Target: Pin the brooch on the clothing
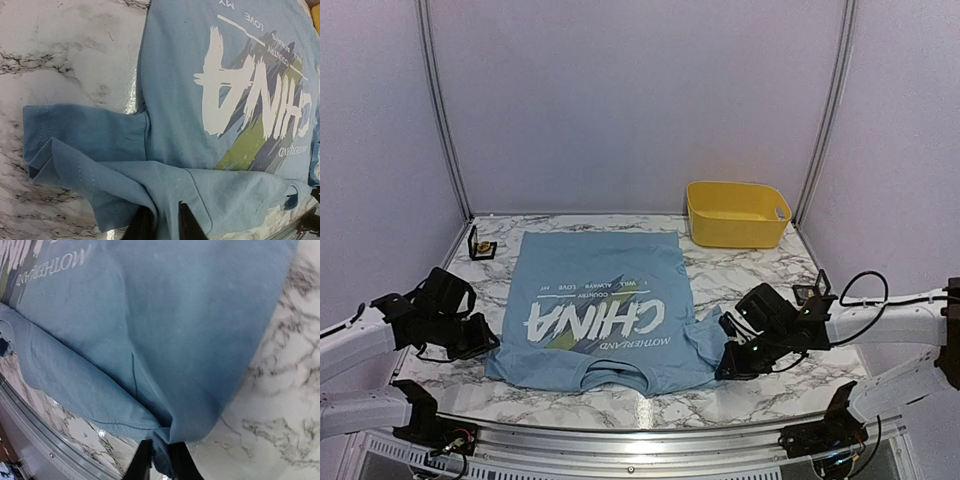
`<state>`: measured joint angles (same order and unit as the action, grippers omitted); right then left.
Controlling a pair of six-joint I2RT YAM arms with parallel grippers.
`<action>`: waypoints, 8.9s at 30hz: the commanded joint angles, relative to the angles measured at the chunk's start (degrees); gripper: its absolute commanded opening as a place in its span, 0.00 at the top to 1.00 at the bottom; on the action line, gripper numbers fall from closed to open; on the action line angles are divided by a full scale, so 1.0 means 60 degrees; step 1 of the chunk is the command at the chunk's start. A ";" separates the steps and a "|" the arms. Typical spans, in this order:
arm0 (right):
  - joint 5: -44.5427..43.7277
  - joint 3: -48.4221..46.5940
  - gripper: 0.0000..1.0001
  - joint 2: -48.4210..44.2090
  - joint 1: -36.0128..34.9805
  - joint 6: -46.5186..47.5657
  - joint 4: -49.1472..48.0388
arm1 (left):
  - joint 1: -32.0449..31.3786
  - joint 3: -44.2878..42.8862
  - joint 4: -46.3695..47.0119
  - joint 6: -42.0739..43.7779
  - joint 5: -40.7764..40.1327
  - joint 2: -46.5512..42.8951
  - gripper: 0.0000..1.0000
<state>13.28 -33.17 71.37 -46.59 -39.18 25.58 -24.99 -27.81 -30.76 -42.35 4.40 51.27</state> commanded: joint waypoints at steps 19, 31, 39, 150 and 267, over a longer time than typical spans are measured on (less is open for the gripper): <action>-0.1815 -0.4595 0.68 0.3215 0.2453 0.3783 0.1432 | -0.0156 -0.0833 -0.0102 -0.1164 -0.3283 -0.0447 0.40; -0.2411 -0.5370 0.71 0.4104 0.0205 0.4053 0.0959 | 0.0037 0.0533 0.2148 -0.1919 -0.2731 0.1115 0.37; -0.2740 -0.5549 0.64 0.5090 -0.0224 0.3690 0.1018 | 0.0122 0.0836 0.2301 -0.1968 -0.2679 0.1278 0.37; -0.2340 -0.6988 0.91 0.4806 0.0133 0.5223 0.1247 | -0.1093 -0.2989 -0.4541 -0.1389 -0.3843 -0.0934 0.69; -0.3541 -0.6321 1.00 0.5442 0.4046 0.4675 0.0407 | -0.1210 -0.1215 0.0428 0.1353 -0.2688 0.4248 0.65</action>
<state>-6.63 -65.65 106.54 -21.04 -14.74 24.88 -32.60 -37.34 -19.49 -33.34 -14.63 82.32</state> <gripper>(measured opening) 0.001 0.324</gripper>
